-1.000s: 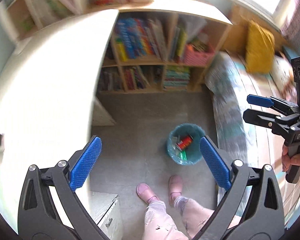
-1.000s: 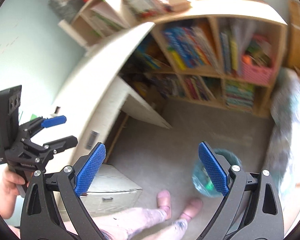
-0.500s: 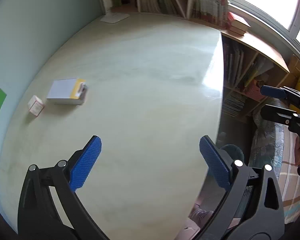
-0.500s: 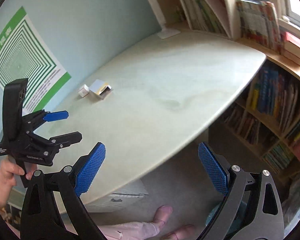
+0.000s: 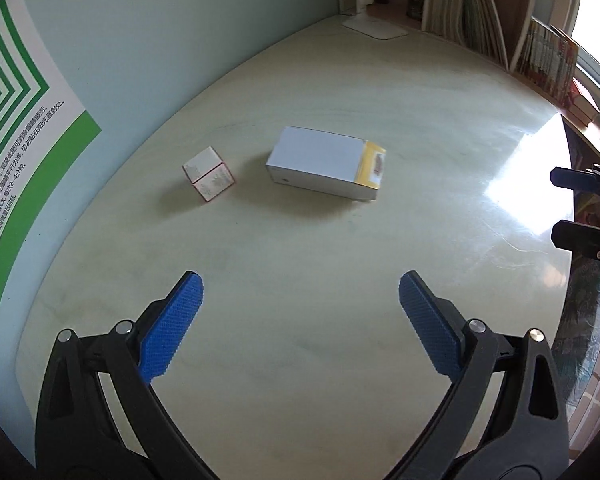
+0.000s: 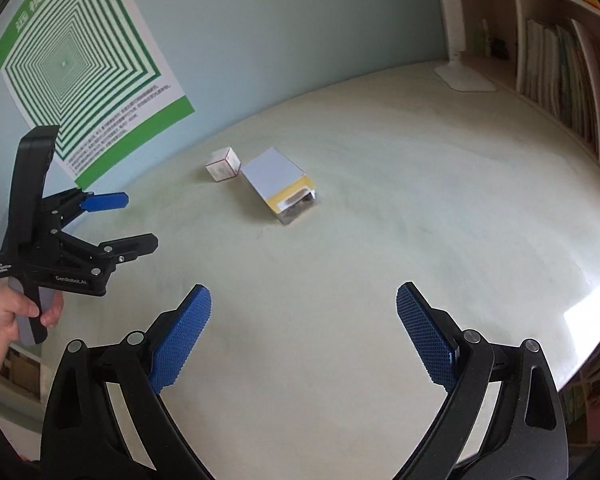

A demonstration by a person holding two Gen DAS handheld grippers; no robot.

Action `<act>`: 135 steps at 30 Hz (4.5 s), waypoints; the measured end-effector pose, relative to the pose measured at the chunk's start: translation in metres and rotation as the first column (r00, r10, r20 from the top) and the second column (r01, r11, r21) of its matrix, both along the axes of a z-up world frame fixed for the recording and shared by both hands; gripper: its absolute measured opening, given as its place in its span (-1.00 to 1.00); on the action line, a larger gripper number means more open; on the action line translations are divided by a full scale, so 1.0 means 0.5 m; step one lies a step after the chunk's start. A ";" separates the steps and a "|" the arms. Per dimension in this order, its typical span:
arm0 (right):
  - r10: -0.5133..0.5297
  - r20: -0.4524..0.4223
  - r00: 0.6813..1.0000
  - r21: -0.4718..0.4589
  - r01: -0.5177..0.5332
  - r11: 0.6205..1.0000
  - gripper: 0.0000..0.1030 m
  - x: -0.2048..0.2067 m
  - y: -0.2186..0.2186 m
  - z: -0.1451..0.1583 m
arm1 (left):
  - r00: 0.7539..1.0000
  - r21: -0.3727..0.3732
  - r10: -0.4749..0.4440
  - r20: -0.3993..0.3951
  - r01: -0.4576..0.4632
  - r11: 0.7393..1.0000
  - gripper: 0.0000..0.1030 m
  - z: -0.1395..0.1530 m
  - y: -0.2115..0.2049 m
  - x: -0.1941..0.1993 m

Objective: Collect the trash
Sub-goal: 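Grasp the small white box with the left tool while the right tool grasps the white-yellow box, then carry the small white box and white-yellow box over the teal bin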

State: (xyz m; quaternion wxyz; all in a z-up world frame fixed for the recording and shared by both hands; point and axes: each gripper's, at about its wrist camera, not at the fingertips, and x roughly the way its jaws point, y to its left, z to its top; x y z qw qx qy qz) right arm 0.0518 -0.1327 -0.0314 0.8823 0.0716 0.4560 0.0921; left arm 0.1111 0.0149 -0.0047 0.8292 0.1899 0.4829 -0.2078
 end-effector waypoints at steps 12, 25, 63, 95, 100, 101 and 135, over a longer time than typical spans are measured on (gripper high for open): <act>0.109 -0.043 0.993 -0.028 -0.110 0.993 0.81 0.184 0.061 -0.046 | 0.993 -0.011 0.114 -0.029 -0.115 0.993 0.87 -0.049 0.051 0.139; 0.271 -0.106 0.957 -0.044 -0.276 0.960 0.81 0.330 0.095 -0.134 | 0.970 -0.010 0.234 -0.074 -0.235 0.972 0.87 -0.132 0.045 0.275; 0.253 -0.056 0.966 -0.126 -0.258 0.958 0.20 0.330 0.062 -0.129 | 0.966 -0.017 0.252 -0.060 -0.253 0.967 -0.13 -0.142 0.050 0.297; -0.245 0.108 0.963 -0.159 0.260 0.952 0.19 -0.122 -0.223 0.027 | 0.963 -0.024 -0.267 0.025 0.268 0.963 -0.13 -0.053 -0.349 -0.007; -0.392 0.117 0.913 -0.148 0.406 0.902 0.19 -0.263 -0.305 0.032 | 0.911 -0.026 -0.413 0.017 0.413 0.910 -0.13 -0.051 -0.464 -0.102; -0.416 0.118 0.902 -0.146 0.430 0.891 0.19 -0.290 -0.320 0.033 | 0.897 -0.027 -0.442 0.015 0.443 0.896 -0.13 -0.050 -0.485 -0.131; -0.879 -0.144 0.454 0.009 0.889 0.457 0.19 -1.111 -0.471 -0.249 | 0.366 0.023 -0.874 -0.320 0.925 0.379 -0.13 -0.388 -0.826 -0.894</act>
